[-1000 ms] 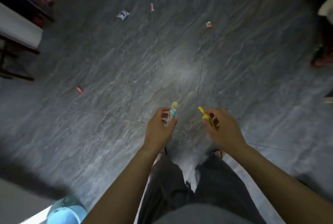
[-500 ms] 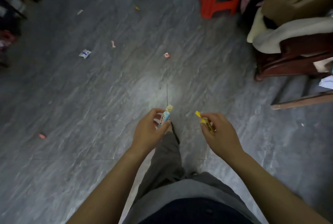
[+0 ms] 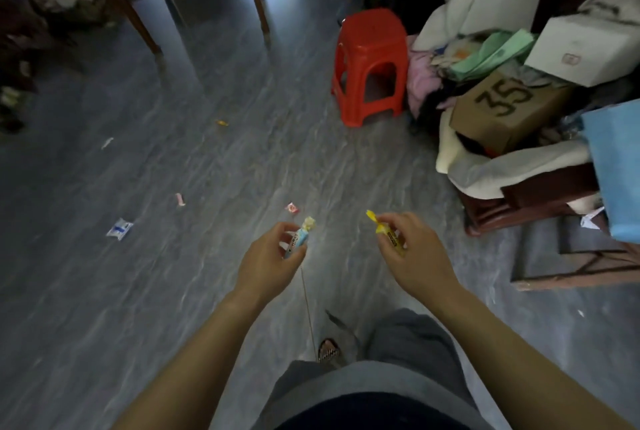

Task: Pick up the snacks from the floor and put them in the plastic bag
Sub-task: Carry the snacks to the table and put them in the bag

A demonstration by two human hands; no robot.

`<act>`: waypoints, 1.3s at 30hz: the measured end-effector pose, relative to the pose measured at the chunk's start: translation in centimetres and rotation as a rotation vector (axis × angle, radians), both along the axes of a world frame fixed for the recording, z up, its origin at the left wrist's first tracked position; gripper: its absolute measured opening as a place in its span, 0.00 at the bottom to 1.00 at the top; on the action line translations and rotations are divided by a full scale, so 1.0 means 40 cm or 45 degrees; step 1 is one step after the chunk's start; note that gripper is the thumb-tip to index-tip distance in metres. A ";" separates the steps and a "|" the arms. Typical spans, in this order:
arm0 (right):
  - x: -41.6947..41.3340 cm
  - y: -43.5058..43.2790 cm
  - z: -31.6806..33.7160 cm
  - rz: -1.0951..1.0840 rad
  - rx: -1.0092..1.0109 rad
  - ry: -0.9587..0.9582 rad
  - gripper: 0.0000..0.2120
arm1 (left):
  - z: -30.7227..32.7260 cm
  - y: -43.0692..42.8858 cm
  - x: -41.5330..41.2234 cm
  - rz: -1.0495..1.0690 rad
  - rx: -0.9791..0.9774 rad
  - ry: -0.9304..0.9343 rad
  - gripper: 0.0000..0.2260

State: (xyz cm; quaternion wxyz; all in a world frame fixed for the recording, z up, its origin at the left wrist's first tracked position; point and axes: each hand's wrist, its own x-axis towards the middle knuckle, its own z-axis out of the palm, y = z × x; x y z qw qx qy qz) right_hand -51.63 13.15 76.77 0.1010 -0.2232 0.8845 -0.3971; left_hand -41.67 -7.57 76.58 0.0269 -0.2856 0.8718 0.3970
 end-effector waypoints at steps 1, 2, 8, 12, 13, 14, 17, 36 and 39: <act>-0.040 -0.005 -0.010 -0.037 0.003 -0.004 0.10 | -0.011 -0.007 -0.041 0.007 0.021 -0.012 0.12; -0.080 -0.010 -0.023 -0.071 0.013 -0.011 0.10 | -0.021 -0.009 -0.087 0.006 0.045 -0.023 0.12; -0.445 -0.087 -0.065 -0.086 0.025 -0.058 0.10 | -0.037 -0.053 -0.479 -0.086 0.062 0.000 0.11; -0.726 -0.146 0.004 -0.053 -0.013 0.063 0.10 | 0.032 -0.115 -0.758 -0.040 0.099 0.066 0.12; -0.791 -0.163 0.016 -0.038 -0.016 0.092 0.10 | 0.048 -0.131 -0.821 -0.039 0.084 0.096 0.11; -0.851 -0.182 0.021 -0.026 -0.012 0.109 0.10 | 0.056 -0.147 -0.877 -0.036 0.065 0.122 0.10; -0.995 -0.271 0.012 0.036 -0.014 0.132 0.10 | 0.062 -0.210 -0.990 0.042 0.062 0.161 0.08; -1.695 -1.365 0.067 0.618 -0.060 0.147 0.12 | 0.073 -1.184 -1.518 0.531 -0.086 0.097 0.10; -1.782 -1.467 0.034 0.614 -0.058 0.082 0.11 | 0.057 -1.284 -1.612 0.534 -0.056 0.084 0.10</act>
